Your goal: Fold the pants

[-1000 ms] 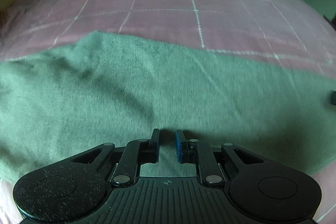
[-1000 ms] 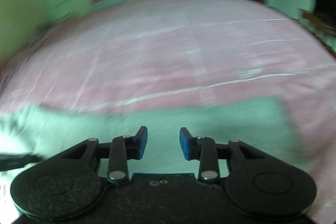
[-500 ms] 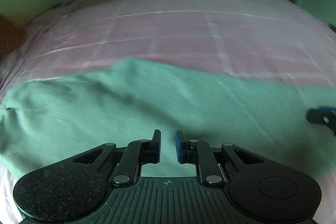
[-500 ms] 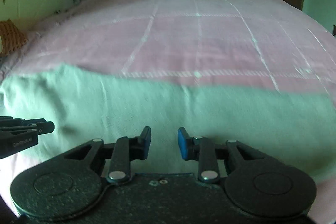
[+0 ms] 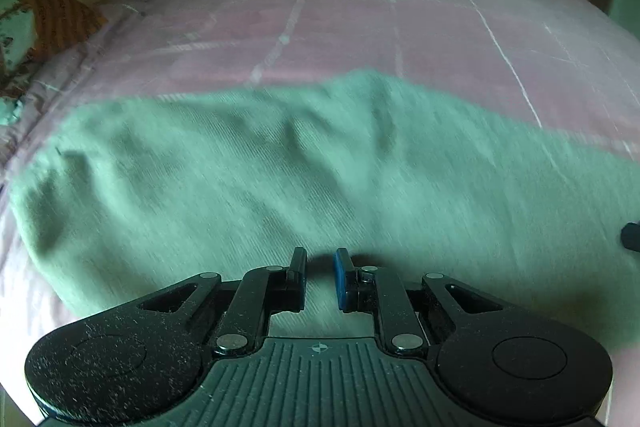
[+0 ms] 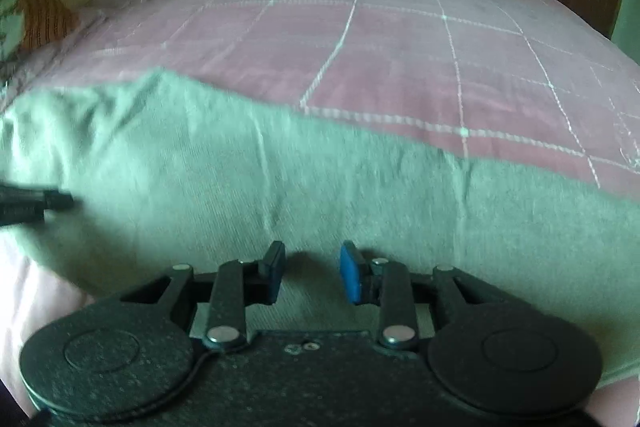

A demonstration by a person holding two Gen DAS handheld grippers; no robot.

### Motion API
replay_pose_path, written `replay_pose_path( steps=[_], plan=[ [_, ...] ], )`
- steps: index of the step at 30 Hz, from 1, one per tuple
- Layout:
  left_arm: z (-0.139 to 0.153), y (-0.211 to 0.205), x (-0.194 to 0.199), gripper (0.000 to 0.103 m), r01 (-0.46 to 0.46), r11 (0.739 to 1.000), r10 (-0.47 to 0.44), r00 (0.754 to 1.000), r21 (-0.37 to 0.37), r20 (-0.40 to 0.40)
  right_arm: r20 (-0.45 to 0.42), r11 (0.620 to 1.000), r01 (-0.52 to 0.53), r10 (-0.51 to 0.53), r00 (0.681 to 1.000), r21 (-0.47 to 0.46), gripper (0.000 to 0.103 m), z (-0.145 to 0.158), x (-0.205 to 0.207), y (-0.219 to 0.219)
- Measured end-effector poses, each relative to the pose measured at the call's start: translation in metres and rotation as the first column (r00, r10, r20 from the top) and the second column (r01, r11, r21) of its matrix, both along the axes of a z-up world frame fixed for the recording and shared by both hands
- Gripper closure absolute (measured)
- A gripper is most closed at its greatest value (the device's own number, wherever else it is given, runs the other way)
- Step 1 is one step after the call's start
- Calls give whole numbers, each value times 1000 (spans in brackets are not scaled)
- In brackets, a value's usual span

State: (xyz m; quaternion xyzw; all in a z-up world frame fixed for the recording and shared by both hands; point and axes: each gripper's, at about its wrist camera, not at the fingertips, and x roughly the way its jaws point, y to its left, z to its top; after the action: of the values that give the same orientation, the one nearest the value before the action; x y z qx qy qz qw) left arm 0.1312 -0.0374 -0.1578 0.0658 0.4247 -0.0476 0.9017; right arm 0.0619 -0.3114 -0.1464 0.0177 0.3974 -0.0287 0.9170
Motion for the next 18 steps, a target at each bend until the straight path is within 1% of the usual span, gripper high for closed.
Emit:
replay_pose_path(
  steps=[2,4,6,7,8,9,10,11,12,13,14,18],
  plan=[
    [6,7,18,88,-39,999,38,999,18,31,29,1000,12,-13,999,26,71,11,12,4],
    [5,19,40,88,-86,996,85,996,29,31,37,1000,-2,1,999,13,71,19,31,16],
    [-5,34,56,88,-132,990,132,991,47,5,43,1000,-18,18,999,6,71,22,47,28],
    [-15,43,62,88,-154,987,155,988,40,-25,42,1000,-21,21,999,9,71,21,55,32],
    [-22,53,62,88,-170,985,170,984,6,-46,41,1000,-20,19,999,7,70,20,63,36],
    [-26,62,61,88,-180,983,179,983,-31,-47,36,1000,-19,19,999,-4,70,16,70,37],
    [-27,65,60,88,-184,982,182,982,-36,-45,20,1000,-17,18,1000,-26,70,12,74,39],
    [-27,65,59,88,-174,984,173,984,-27,-42,-12,998,-11,10,1000,-61,70,2,78,39],
    [-27,63,57,88,-162,987,161,986,-11,-35,-64,996,5,-11,998,-86,70,-12,81,36],
    [-28,61,56,88,-157,988,157,987,-3,-29,-57,998,13,-16,998,-56,70,-21,79,29],
    [-27,60,55,88,-160,987,160,987,-3,-25,-38,999,21,-22,999,-29,70,-25,77,24],
    [-24,57,51,88,-170,985,170,985,11,-20,-52,999,21,-23,998,-39,68,-22,78,27]
  ],
)
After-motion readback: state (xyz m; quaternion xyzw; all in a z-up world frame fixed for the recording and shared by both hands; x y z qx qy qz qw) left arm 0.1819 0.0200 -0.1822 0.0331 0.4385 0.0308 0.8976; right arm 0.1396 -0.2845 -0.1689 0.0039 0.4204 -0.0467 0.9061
